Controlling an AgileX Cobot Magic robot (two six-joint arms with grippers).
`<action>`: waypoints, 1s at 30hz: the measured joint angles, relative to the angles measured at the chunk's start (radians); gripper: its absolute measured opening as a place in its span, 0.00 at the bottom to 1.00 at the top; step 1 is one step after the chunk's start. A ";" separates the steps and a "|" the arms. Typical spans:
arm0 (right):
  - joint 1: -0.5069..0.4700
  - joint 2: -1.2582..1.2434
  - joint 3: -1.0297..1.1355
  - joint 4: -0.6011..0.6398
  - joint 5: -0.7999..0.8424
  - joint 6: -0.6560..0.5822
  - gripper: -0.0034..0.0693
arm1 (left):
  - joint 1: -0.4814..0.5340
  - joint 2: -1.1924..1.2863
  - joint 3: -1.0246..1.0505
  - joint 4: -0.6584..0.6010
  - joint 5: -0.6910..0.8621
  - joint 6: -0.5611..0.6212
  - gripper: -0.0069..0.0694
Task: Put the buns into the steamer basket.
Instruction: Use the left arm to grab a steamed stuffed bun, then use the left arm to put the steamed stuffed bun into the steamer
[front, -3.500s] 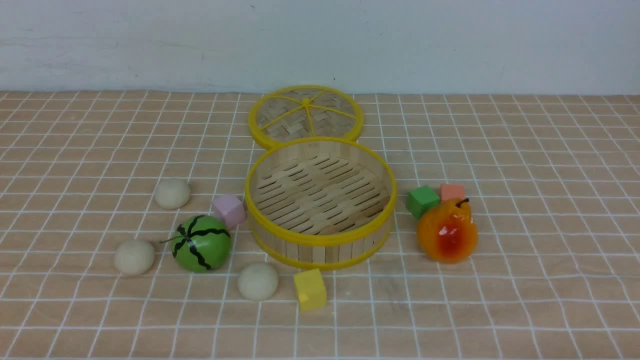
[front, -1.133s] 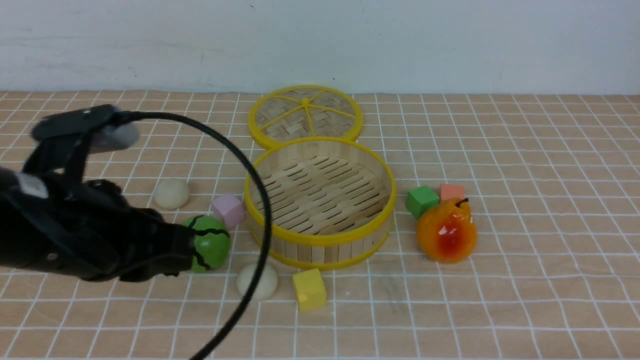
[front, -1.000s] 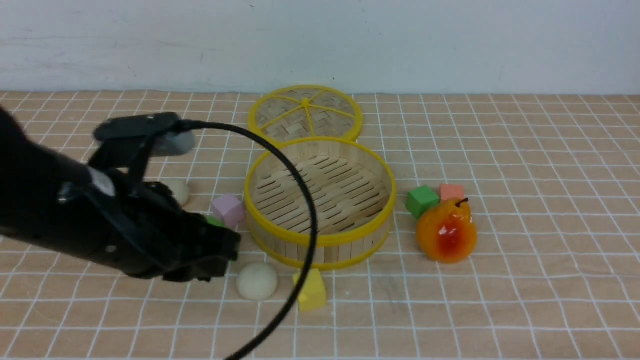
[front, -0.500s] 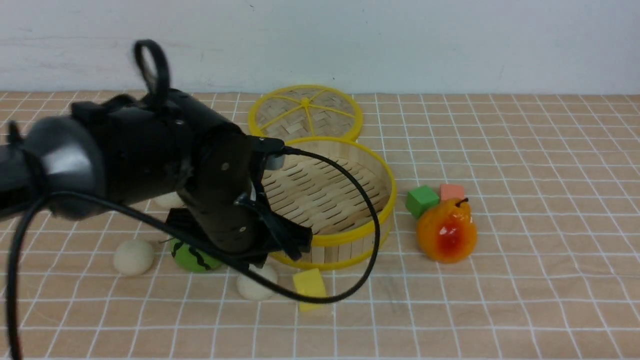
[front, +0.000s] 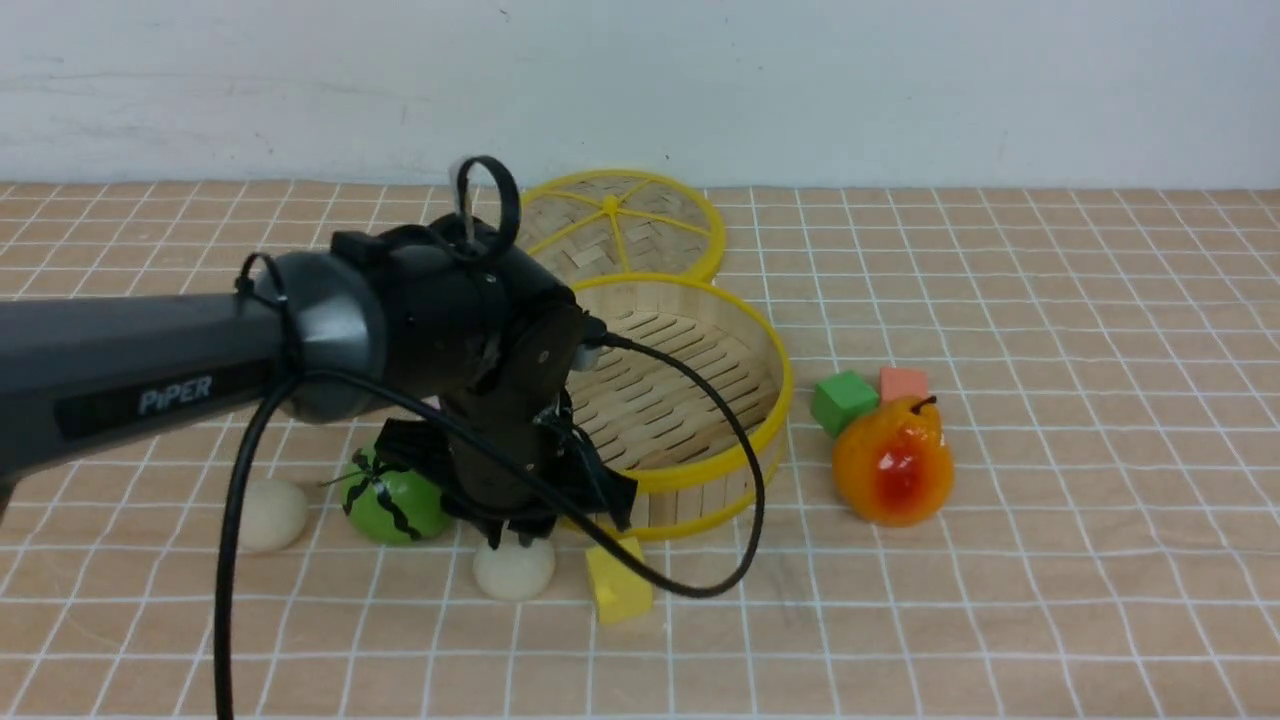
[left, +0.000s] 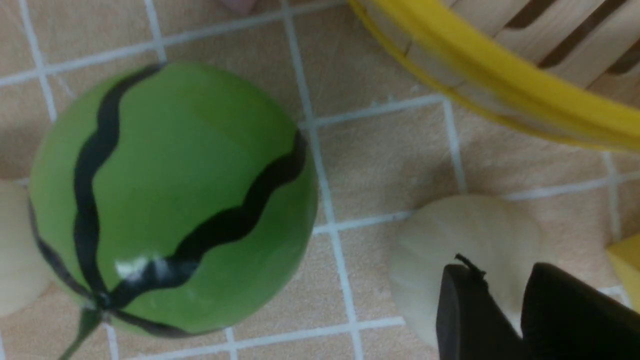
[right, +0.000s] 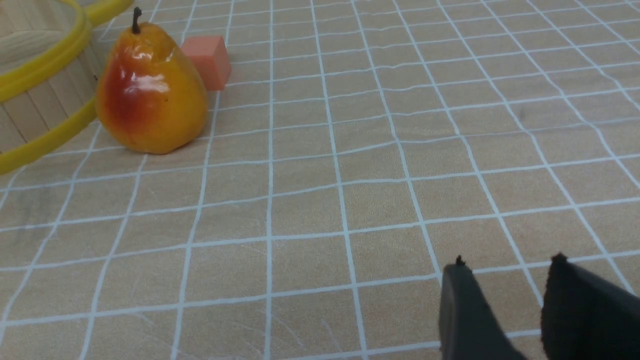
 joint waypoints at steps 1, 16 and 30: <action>0.000 0.000 0.000 0.000 0.000 0.000 0.38 | 0.000 0.008 -0.001 0.003 0.000 0.000 0.32; 0.000 0.000 0.000 0.000 0.000 0.000 0.38 | 0.000 0.044 -0.034 -0.058 0.048 0.084 0.07; 0.000 0.000 0.000 0.000 0.000 0.000 0.38 | 0.000 0.037 -0.404 -0.195 0.146 0.199 0.07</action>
